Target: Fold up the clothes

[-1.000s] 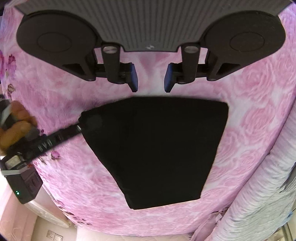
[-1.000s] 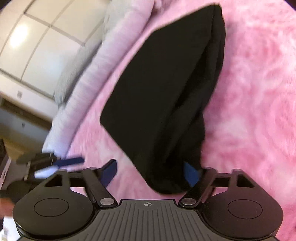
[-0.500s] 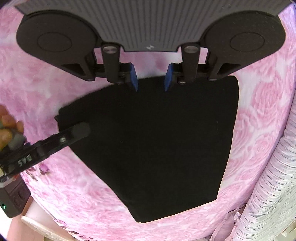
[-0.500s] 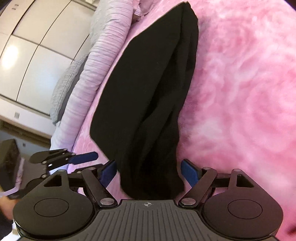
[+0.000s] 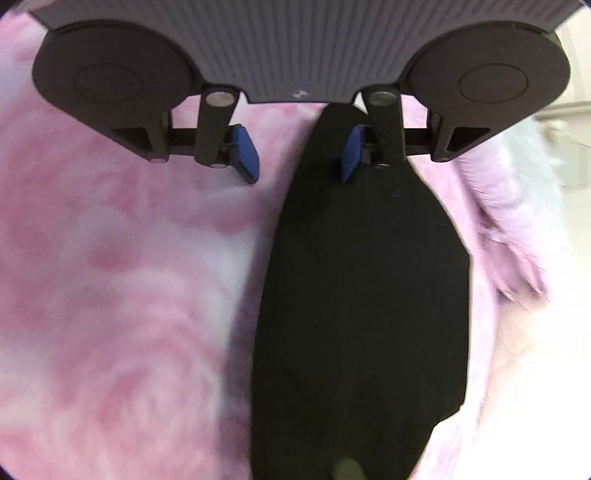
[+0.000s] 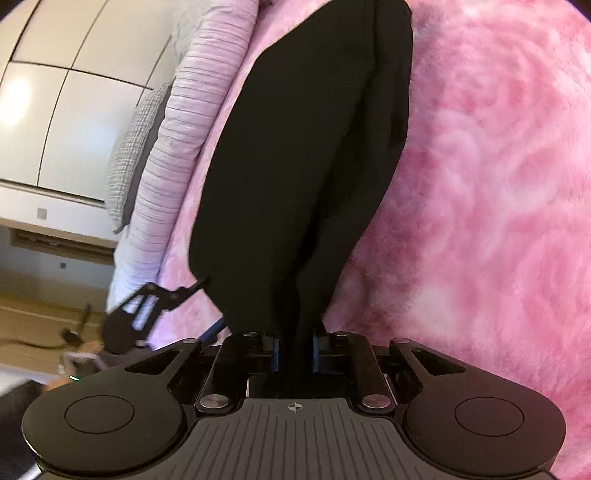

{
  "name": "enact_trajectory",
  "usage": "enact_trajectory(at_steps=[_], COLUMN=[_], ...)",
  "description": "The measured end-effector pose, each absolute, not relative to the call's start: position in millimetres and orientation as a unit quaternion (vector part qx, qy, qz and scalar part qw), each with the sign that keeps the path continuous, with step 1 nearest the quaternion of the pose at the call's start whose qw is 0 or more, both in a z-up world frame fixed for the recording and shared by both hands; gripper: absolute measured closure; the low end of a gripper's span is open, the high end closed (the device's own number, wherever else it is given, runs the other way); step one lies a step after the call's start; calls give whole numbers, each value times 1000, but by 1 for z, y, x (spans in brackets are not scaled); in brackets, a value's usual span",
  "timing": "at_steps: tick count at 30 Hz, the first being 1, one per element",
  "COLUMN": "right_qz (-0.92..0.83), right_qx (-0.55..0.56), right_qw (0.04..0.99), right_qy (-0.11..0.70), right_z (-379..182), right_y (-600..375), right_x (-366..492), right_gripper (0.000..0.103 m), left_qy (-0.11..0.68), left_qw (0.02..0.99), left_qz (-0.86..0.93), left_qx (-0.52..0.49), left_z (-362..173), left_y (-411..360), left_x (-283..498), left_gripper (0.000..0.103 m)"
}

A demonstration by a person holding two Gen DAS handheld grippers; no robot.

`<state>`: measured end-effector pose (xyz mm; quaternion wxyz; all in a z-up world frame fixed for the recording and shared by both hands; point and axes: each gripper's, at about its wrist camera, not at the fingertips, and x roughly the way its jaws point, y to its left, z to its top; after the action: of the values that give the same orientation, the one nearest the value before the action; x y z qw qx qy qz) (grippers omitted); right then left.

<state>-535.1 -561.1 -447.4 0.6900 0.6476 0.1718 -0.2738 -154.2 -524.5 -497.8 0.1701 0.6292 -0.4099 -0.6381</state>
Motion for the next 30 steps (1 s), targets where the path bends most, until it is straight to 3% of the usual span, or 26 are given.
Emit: enact_trajectory(at_steps=[3,7,10,16,22,25,30], right_qz=[-261,-253,-256,-265,-276,-312,-403], right_qx=[640,614,591,523,449,435,412], right_qw=[694,706,708,717,727,734,752], right_qy=[200,247,290,377,442,418,320], right_z=[-436,-419,-403,-377,-359,-359,-333], right_y=[-570,-582,-603,-662,-722,-727,-691], right_x=[-556,-586,-613,-678,-730,-755,-791], right_gripper=[89,90,90,90,88,85,73], left_qy=[-439,-366,-323,-219,-135,-84,0], left_qw=[187,186,180,186,216,219,188], left_qz=[-618,-665,-699,-751,-778,-785,-834], left_qx=[625,624,612,595,574,574,518], left_z=[-507,-489,-467,-435,-415,-413,-388], left_y=[-530,-518,-484,-445,-456,-469,-486], left_x=[-164,-197,-238,-369,-489,-511,-468], left_gripper=[56,80,85,87,88,85,73])
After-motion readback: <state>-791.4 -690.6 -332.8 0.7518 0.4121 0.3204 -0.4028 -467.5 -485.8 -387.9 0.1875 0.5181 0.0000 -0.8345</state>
